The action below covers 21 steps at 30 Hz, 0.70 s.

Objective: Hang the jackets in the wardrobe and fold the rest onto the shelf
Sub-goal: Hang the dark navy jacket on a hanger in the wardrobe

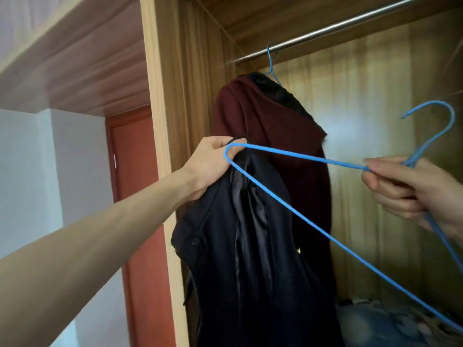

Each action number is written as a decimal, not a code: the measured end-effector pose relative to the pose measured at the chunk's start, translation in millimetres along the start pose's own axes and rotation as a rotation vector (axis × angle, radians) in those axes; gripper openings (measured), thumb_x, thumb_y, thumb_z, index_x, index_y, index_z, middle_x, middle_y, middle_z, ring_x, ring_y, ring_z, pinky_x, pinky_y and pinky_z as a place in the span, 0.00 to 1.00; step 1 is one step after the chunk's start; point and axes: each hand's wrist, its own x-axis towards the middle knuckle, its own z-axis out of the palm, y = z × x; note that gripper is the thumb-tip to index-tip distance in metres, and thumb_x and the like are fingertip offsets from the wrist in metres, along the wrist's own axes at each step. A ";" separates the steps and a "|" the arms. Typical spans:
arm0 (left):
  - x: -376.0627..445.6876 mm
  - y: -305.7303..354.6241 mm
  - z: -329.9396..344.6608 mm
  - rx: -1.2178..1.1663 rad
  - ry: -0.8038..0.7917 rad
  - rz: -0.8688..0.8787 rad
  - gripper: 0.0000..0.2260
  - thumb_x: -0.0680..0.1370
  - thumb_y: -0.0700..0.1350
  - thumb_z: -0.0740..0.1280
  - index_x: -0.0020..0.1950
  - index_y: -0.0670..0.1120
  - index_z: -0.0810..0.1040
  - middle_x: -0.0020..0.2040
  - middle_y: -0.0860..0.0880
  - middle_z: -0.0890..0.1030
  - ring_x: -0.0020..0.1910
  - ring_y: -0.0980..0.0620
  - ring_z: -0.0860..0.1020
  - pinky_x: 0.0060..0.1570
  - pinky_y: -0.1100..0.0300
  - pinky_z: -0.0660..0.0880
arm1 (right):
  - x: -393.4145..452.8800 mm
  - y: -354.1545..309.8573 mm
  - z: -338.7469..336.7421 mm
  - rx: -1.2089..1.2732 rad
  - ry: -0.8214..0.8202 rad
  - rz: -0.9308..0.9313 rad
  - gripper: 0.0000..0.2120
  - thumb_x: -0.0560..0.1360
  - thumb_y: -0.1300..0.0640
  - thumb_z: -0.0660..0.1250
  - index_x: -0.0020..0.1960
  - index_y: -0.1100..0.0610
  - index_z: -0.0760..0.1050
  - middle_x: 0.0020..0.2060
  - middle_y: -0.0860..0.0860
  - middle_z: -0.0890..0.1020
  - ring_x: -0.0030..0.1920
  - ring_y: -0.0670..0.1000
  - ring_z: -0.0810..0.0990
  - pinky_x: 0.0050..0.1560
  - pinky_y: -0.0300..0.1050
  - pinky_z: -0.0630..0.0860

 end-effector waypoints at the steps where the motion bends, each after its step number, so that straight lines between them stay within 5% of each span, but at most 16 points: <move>1: -7.1 2.0 -6.6 0.007 -0.039 0.007 0.15 0.85 0.48 0.67 0.40 0.43 0.81 0.37 0.46 0.82 0.36 0.52 0.79 0.38 0.60 0.76 | -7.4 -0.7 2.8 -0.037 -0.020 0.040 0.25 0.74 0.40 0.76 0.40 0.62 0.75 0.23 0.45 0.57 0.18 0.43 0.53 0.26 0.28 0.64; 6: -34.5 4.0 -33.9 0.209 -0.083 0.068 0.21 0.85 0.52 0.64 0.51 0.32 0.78 0.45 0.46 0.82 0.43 0.54 0.78 0.47 0.59 0.76 | -36.9 -9.1 26.1 -0.217 -0.031 0.192 0.29 0.73 0.36 0.76 0.44 0.65 0.78 0.25 0.48 0.57 0.20 0.45 0.54 0.27 0.30 0.64; 8: -46.6 1.2 -38.1 0.327 -0.063 0.128 0.22 0.86 0.52 0.63 0.49 0.31 0.77 0.47 0.48 0.75 0.48 0.57 0.74 0.53 0.65 0.70 | -43.2 -14.4 43.9 -0.261 -0.047 0.232 0.29 0.72 0.35 0.76 0.44 0.64 0.79 0.25 0.49 0.57 0.20 0.46 0.54 0.27 0.30 0.63; 11: -63.2 -9.0 -42.5 0.367 -0.022 0.173 0.21 0.87 0.49 0.62 0.46 0.30 0.74 0.46 0.46 0.74 0.48 0.56 0.72 0.49 0.72 0.66 | -53.7 -29.6 60.9 -0.328 -0.065 0.283 0.30 0.72 0.35 0.76 0.45 0.64 0.79 0.25 0.51 0.57 0.20 0.46 0.55 0.28 0.31 0.63; 16: -91.2 -22.2 -48.8 0.383 -0.039 0.221 0.20 0.87 0.46 0.63 0.40 0.34 0.69 0.38 0.47 0.70 0.39 0.54 0.68 0.44 0.56 0.67 | -79.0 -48.5 68.1 -0.427 -0.021 0.366 0.33 0.69 0.31 0.76 0.45 0.64 0.79 0.25 0.51 0.57 0.21 0.46 0.56 0.30 0.35 0.66; 21: -115.1 -13.3 -37.0 0.586 -0.030 0.353 0.17 0.86 0.48 0.63 0.40 0.40 0.72 0.41 0.44 0.74 0.42 0.45 0.74 0.51 0.43 0.73 | -82.3 -61.0 87.6 -0.476 -0.064 0.402 0.29 0.70 0.33 0.75 0.43 0.60 0.80 0.25 0.50 0.58 0.21 0.47 0.55 0.28 0.31 0.62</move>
